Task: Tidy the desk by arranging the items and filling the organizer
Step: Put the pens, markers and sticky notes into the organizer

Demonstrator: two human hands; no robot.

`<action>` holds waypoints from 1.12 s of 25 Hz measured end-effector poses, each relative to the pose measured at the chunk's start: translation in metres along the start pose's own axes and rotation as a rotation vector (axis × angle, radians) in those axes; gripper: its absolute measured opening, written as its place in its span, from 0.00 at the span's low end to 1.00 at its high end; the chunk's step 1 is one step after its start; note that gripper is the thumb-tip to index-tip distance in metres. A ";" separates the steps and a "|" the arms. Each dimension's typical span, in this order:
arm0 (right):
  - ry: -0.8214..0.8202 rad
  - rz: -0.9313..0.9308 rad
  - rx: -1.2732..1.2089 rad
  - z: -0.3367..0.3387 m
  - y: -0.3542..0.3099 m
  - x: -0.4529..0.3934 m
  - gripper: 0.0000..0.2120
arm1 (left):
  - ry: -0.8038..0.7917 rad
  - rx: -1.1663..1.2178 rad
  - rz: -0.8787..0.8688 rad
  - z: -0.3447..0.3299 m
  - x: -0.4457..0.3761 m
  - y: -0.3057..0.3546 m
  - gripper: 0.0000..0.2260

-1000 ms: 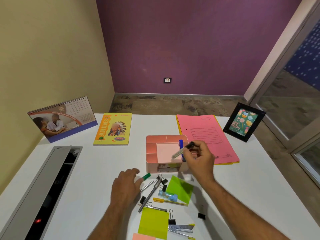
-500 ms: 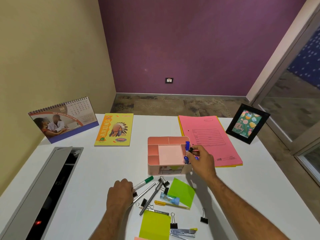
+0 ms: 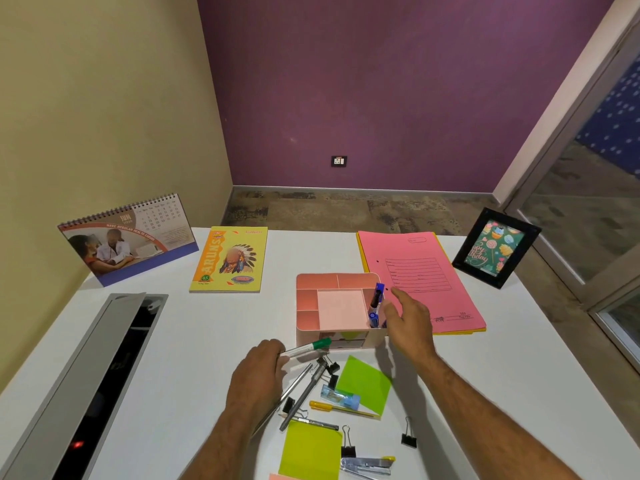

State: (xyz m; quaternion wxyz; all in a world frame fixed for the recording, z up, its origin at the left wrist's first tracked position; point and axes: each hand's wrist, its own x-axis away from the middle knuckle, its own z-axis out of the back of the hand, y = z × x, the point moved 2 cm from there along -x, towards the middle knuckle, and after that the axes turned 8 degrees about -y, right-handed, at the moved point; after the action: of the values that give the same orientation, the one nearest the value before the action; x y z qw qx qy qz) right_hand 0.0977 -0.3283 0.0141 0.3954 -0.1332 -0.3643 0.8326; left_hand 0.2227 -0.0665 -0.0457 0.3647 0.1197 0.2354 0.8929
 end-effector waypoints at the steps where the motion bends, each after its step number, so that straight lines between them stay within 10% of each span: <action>1: 0.067 0.016 0.007 0.001 0.000 0.002 0.17 | -0.003 0.063 -0.031 0.001 -0.002 0.004 0.03; 5: 0.265 0.228 -0.154 0.005 -0.019 0.020 0.14 | 0.031 0.354 -0.124 0.009 -0.010 0.031 0.07; 15: -0.089 0.230 -0.620 -0.013 -0.049 0.043 0.15 | 0.091 0.696 -0.077 0.009 -0.020 0.067 0.04; 22: 0.240 0.238 -0.317 0.028 -0.032 0.012 0.17 | 0.034 0.101 0.063 -0.002 0.007 -0.024 0.12; 28: 0.148 0.229 -0.014 0.025 -0.020 -0.011 0.16 | -0.145 -0.238 0.274 -0.029 0.031 -0.092 0.32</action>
State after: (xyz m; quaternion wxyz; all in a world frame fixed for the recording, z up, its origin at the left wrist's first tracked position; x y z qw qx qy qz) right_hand 0.1036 -0.3408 0.0446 0.3229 -0.2378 -0.3224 0.8575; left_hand 0.2446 0.0038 -0.1158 0.2673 0.1706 0.0827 0.9448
